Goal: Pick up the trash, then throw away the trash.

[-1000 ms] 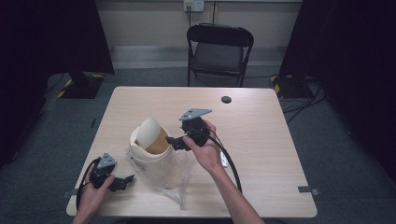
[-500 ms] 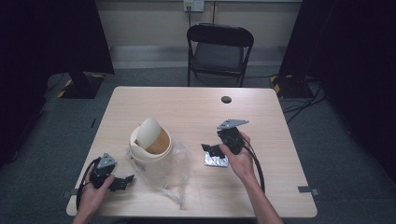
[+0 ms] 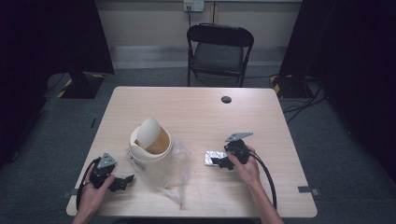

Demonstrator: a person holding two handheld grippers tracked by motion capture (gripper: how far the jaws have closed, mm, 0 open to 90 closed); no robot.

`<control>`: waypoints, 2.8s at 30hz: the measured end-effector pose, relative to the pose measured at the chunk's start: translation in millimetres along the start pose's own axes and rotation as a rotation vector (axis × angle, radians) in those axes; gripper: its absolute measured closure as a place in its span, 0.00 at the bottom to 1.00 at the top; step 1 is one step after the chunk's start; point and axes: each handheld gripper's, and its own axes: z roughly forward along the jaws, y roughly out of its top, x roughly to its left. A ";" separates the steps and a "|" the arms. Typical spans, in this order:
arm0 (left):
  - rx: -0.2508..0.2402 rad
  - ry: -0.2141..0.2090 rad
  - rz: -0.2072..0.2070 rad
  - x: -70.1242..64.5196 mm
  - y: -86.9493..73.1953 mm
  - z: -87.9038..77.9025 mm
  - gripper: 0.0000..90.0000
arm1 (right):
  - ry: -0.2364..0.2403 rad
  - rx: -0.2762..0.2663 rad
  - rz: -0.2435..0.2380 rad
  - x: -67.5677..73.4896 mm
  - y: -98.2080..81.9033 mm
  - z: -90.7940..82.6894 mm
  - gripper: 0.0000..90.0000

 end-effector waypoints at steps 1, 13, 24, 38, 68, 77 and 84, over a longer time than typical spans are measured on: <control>0.000 0.000 0.000 0.0 0.0 0.0 0.00 | 0.000 0.000 0.000 0.0 0.0 0.0 0.16; 0.000 0.000 0.000 0.0 0.0 0.0 0.00 | 0.023 -0.010 -0.036 13.1 -19.4 -11.8 0.16; 0.000 0.000 0.000 0.0 0.0 0.0 0.00 | -0.057 -0.011 -0.096 35.1 -33.6 -19.1 0.23; 0.000 -0.001 0.001 0.4 0.2 0.1 0.00 | -0.093 -0.012 -0.146 40.6 -30.2 -9.2 0.19; 0.005 -0.004 0.001 1.0 0.6 0.5 0.00 | -0.067 -0.088 -0.089 43.1 -12.5 -30.8 0.38; 0.005 -0.004 0.001 1.0 0.6 0.5 0.00 | -0.061 -0.111 -0.079 44.2 -3.9 -37.1 0.38; 0.004 -0.004 0.001 1.0 0.6 0.5 0.00 | -0.050 -0.119 -0.085 50.0 7.0 -39.1 0.38</control>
